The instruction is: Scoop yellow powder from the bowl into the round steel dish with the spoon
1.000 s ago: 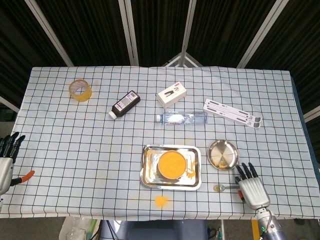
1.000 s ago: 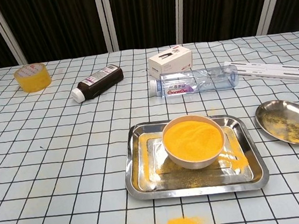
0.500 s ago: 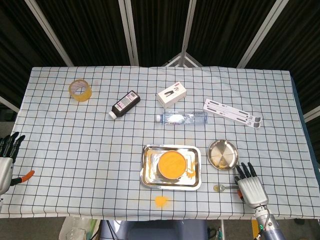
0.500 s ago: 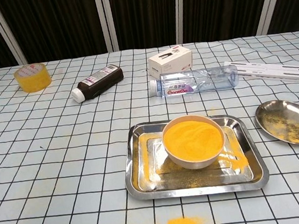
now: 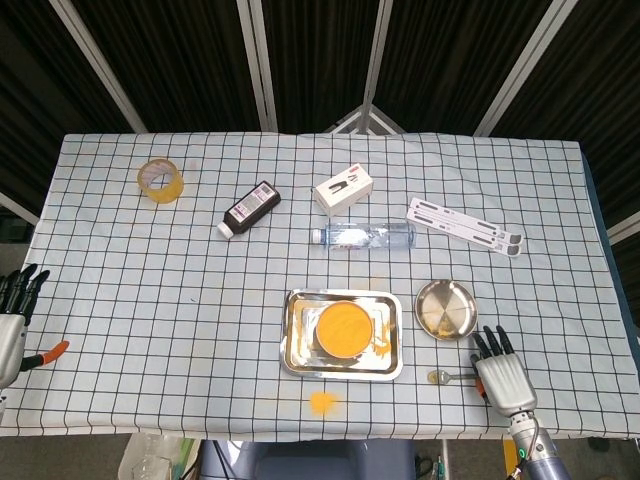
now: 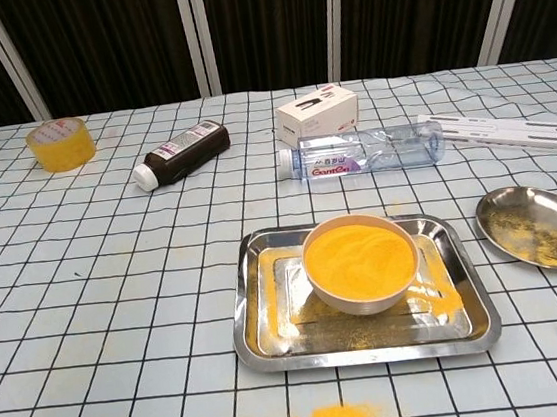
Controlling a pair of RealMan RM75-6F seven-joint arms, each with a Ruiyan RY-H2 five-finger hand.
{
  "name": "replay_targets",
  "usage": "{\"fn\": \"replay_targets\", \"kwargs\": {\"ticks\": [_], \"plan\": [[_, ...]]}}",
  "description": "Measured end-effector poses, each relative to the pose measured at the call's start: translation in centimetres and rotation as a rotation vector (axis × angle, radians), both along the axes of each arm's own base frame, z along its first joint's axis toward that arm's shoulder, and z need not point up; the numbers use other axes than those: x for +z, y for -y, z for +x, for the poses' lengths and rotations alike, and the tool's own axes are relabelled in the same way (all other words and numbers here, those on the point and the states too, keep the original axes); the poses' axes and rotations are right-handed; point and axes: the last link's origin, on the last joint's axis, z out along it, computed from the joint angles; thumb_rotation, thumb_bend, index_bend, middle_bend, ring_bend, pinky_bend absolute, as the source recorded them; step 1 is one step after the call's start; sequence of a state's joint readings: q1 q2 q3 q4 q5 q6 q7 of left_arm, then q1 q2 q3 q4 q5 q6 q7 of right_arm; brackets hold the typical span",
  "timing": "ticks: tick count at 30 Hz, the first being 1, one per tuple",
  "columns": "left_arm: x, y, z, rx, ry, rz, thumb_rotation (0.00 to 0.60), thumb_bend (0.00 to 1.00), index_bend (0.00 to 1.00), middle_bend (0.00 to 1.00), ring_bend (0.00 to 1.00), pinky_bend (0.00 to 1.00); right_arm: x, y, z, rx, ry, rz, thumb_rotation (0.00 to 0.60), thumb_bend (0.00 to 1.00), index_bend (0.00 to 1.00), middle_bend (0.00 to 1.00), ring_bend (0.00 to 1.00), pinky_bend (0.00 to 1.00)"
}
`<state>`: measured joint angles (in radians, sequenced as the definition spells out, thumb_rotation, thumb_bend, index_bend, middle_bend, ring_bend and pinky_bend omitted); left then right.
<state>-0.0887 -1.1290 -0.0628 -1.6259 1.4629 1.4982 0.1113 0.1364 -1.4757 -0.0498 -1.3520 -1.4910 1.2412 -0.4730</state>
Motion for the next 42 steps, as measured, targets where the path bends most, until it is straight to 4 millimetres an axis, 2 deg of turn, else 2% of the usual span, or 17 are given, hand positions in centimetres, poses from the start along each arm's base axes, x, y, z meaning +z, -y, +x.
{"fn": "replay_targets", "kwargs": {"ticks": [8,15,25,33,37,42], "plan": [[0.0,0.0,0.0,0.002,0.001,-0.001,0.6,0.0,0.0,0.0,0.0,0.0,-0.1,0.0,0.2,-0.002,0.007,0.002,0.6,0.47,0.58,0.18,0.0,0.0],[0.0,-0.1,0.0,0.002,0.003,0.0,0.6,0.0,0.0,0.0,0.0,0.0,0.5,0.2,1.2,0.011,0.054,-0.024,0.6,0.47,0.58,0.18,0.0,0.0],[0.0,-0.1,0.0,0.003,-0.002,0.0,0.6,0.0,0.0,0.0,0.0,0.0,3.0,1.6,3.6,0.002,0.19,-0.114,0.6,0.47,0.59,0.18,0.0,0.0],[-0.1,-0.1,0.0,0.006,-0.003,-0.002,0.6,0.0,0.0,0.0,0.0,0.0,5.0,3.7,6.0,-0.025,0.279,-0.18,0.6,0.47,0.6,0.19,0.0,0.0],[-0.1,-0.2,0.0,0.007,-0.001,-0.004,0.6,0.0,0.0,0.0,0.0,0.0,5.3,4.6,7.3,-0.043,0.303,-0.189,0.6,0.47,0.6,0.19,0.0,0.0],[-0.2,-0.2,0.0,0.007,-0.002,-0.012,0.6,0.0,0.0,0.0,0.0,0.0,4.6,5.4,8.7,-0.055,0.286,-0.17,0.6,0.47,0.6,0.19,0.0,0.0]]}}
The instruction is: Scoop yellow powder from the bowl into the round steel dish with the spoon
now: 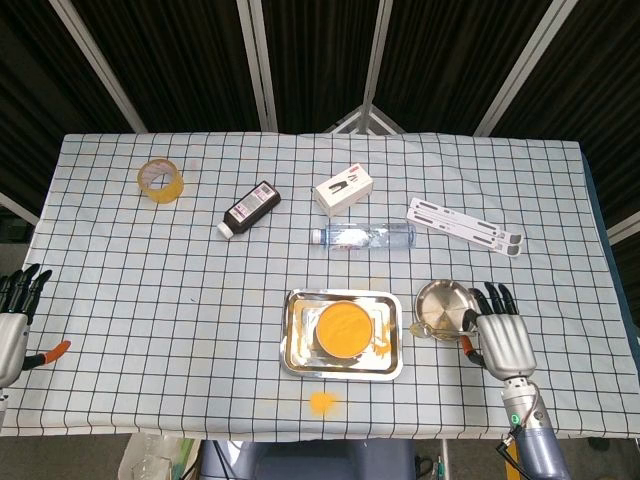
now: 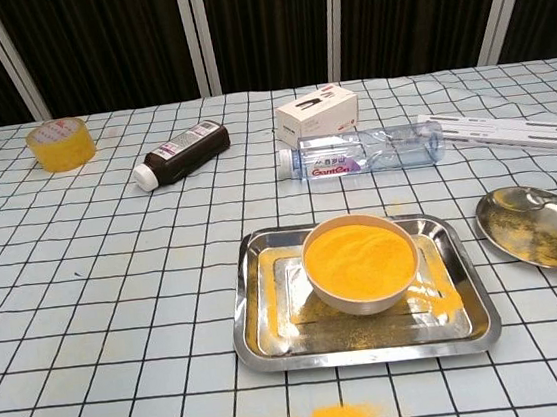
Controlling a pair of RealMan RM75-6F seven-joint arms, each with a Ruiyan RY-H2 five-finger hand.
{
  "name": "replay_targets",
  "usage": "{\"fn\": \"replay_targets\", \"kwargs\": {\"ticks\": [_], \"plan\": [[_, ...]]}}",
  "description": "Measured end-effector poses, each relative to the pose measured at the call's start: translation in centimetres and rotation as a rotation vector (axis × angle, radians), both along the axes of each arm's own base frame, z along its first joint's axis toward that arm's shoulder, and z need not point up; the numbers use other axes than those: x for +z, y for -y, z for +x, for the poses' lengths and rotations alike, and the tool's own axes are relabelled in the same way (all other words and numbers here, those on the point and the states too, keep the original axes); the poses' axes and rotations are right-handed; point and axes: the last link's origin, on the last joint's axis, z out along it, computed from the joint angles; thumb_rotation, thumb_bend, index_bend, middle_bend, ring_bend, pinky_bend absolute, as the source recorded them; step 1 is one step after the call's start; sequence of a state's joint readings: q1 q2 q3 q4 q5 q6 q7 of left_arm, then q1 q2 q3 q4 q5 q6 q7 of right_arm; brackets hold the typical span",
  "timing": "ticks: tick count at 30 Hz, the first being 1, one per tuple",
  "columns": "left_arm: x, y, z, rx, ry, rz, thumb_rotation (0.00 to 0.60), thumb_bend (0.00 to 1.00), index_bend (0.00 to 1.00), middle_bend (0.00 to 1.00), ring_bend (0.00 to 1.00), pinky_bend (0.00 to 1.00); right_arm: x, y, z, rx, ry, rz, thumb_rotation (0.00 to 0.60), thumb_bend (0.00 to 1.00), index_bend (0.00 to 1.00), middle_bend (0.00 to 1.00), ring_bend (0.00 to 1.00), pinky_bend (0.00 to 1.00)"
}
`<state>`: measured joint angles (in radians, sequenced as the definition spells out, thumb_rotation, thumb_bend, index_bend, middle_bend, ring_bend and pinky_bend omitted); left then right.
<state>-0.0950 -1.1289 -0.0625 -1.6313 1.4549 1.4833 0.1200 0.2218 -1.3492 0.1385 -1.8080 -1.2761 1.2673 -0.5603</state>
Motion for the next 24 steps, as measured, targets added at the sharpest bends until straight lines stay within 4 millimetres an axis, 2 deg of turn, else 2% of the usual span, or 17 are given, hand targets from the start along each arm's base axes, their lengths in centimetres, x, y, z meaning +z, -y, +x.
{"fn": "replay_targets", "kwargs": {"ticks": [11,17,24], "plan": [[0.1,-0.2,0.0,0.009,0.022,-0.003,0.6,0.0,0.0,0.0,0.0,0.0,-4.6,1.6,4.4,0.041,-0.057,0.04,0.6,0.47,0.6,0.19,0.0,0.0],[0.1,-0.2,0.0,0.012,0.034,-0.006,0.6,0.0,0.0,0.0,0.0,0.0,-6.2,2.4,6.4,0.059,-0.088,0.031,0.6,0.47,0.6,0.19,0.0,0.0],[0.2,-0.2,0.0,0.017,0.045,-0.009,0.6,0.0,0.0,0.0,0.0,0.0,-7.4,2.8,7.8,0.065,-0.131,0.025,0.6,0.47,0.6,0.19,0.0,0.0]]}}
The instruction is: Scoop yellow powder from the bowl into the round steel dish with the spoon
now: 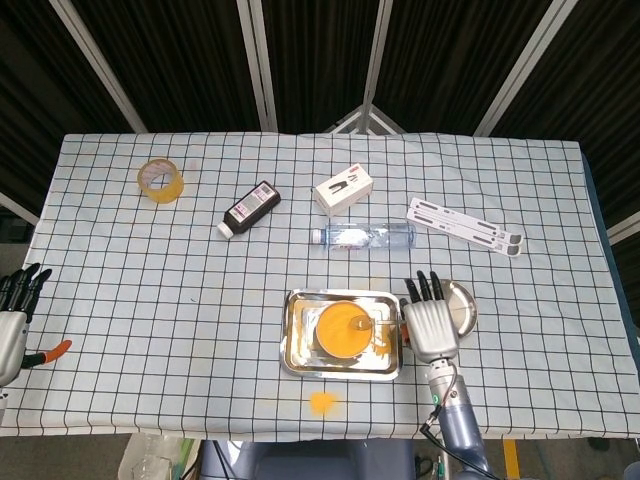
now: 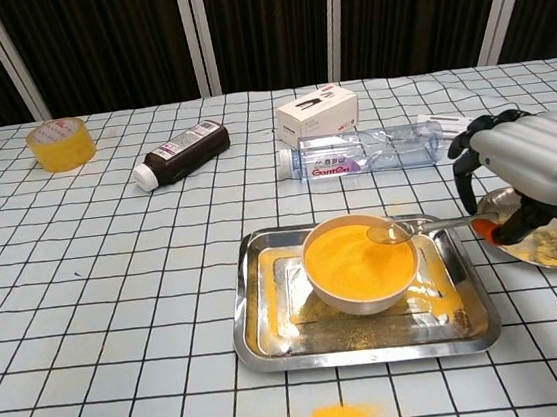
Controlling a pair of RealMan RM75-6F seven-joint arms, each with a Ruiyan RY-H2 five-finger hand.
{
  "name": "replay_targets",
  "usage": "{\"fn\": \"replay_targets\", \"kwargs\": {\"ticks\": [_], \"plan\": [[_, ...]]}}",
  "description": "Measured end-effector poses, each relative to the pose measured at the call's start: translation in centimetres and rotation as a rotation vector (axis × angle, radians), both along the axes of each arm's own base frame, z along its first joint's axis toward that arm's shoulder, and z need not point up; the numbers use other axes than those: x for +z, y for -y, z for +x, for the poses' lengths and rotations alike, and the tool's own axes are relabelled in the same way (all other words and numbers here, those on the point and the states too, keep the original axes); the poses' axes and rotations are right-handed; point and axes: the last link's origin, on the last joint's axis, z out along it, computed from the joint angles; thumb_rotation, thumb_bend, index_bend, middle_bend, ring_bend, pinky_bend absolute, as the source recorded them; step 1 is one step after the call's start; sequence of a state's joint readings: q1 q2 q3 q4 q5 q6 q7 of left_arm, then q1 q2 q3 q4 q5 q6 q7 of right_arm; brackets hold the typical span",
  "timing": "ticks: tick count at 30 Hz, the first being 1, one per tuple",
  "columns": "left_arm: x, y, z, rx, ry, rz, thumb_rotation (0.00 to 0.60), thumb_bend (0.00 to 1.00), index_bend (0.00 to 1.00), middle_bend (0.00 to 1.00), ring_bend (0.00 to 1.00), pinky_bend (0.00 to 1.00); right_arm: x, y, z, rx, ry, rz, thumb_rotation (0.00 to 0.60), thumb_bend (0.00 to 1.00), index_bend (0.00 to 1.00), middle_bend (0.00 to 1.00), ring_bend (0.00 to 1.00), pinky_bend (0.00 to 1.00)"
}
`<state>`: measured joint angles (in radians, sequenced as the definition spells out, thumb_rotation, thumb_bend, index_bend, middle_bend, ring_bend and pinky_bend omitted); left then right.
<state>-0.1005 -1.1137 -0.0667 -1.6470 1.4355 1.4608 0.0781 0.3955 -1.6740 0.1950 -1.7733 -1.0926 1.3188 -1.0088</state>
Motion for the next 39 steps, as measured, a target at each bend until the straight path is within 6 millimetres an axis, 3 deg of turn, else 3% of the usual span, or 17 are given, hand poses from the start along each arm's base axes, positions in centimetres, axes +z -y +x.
{"fn": "replay_targets", "kwargs": {"ticks": [16,23,28,39], "plan": [[-0.1,-0.1,0.1,-0.001,0.015,-0.01,0.6,0.0,0.0,0.0,0.0,0.0,-1.1,-0.7,1.5,0.004,-0.044,-0.003,0.6,0.47,0.6,0.19,0.0,0.0],[0.0,-0.1,0.1,0.0,0.017,-0.011,0.6,0.0,0.0,0.0,0.0,0.0,-1.5,-1.4,2.1,0.016,-0.047,0.009,0.6,0.47,0.54,0.19,0.0,0.0],[0.0,-0.1,0.2,-0.001,0.017,-0.007,0.6,0.0,0.0,0.0,0.0,0.0,-1.7,-1.6,2.8,0.027,-0.039,0.013,0.6,0.47,0.4,0.19,0.0,0.0],[0.1,-0.2,0.1,0.002,0.023,-0.009,0.6,0.0,0.0,0.0,0.0,0.0,-1.9,-1.7,2.6,0.024,-0.057,0.012,0.6,0.47,0.39,0.18,0.0,0.0]]}}
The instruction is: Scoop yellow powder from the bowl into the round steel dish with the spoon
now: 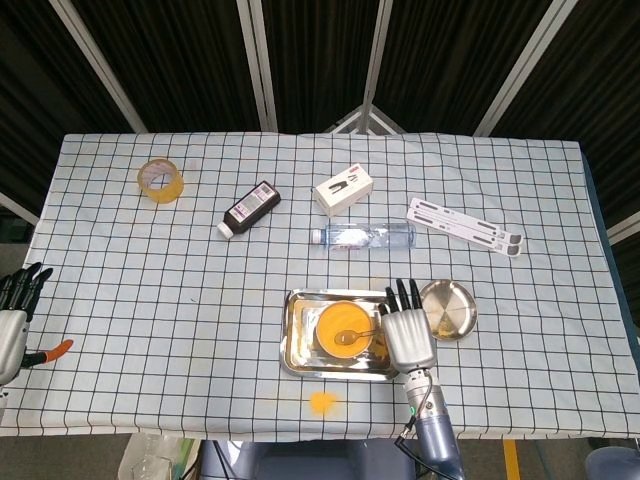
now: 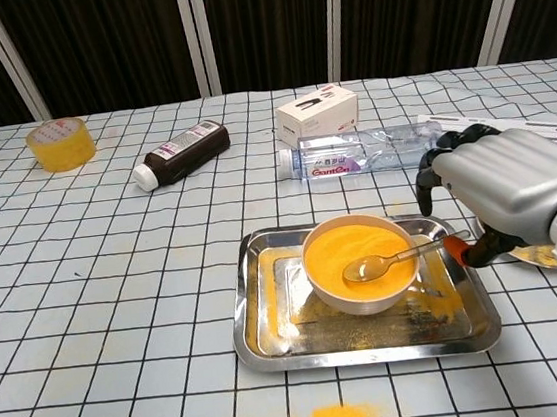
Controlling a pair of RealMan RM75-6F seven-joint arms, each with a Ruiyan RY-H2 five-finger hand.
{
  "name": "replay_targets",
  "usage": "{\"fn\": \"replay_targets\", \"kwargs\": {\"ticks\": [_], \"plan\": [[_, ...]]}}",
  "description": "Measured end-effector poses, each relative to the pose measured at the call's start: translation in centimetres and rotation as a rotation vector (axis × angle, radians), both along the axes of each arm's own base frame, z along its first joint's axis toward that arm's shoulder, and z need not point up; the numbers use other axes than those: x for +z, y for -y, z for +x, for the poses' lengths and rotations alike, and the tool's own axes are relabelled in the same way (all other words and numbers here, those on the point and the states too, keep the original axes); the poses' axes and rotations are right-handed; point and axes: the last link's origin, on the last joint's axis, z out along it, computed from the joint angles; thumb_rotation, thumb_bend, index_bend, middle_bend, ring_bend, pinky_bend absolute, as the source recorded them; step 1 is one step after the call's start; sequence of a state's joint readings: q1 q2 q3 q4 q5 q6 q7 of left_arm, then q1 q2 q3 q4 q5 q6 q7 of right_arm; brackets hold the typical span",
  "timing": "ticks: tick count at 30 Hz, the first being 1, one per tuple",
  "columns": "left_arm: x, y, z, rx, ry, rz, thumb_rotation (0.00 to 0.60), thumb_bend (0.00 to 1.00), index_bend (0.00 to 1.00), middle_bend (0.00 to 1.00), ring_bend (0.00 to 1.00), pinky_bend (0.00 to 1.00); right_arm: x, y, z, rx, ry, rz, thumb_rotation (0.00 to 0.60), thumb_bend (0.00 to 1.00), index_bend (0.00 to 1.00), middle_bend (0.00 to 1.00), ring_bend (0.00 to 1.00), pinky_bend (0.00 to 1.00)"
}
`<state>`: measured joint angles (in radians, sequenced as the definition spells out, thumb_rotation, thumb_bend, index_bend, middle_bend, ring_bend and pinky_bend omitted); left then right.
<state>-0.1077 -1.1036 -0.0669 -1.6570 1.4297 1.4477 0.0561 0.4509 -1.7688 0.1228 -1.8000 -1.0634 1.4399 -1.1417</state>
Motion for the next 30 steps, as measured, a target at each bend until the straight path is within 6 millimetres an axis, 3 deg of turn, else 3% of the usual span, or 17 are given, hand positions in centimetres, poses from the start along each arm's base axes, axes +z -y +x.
{"fn": "replay_targets", "kwargs": {"ticks": [18,30], "plan": [[-0.2,0.0,0.0,0.009,-0.005,-0.013,0.6,0.0,0.0,0.0,0.0,0.0,0.7,-0.7,-1.9,-0.046,-0.073,0.026,0.6,0.55,0.39,0.17,0.0,0.0],[-0.2,0.0,0.0,0.011,-0.007,-0.017,0.6,0.0,0.0,0.0,0.0,0.0,0.8,-2.2,-3.1,-0.046,-0.105,0.056,0.6,0.55,0.39,0.17,0.0,0.0]]}}
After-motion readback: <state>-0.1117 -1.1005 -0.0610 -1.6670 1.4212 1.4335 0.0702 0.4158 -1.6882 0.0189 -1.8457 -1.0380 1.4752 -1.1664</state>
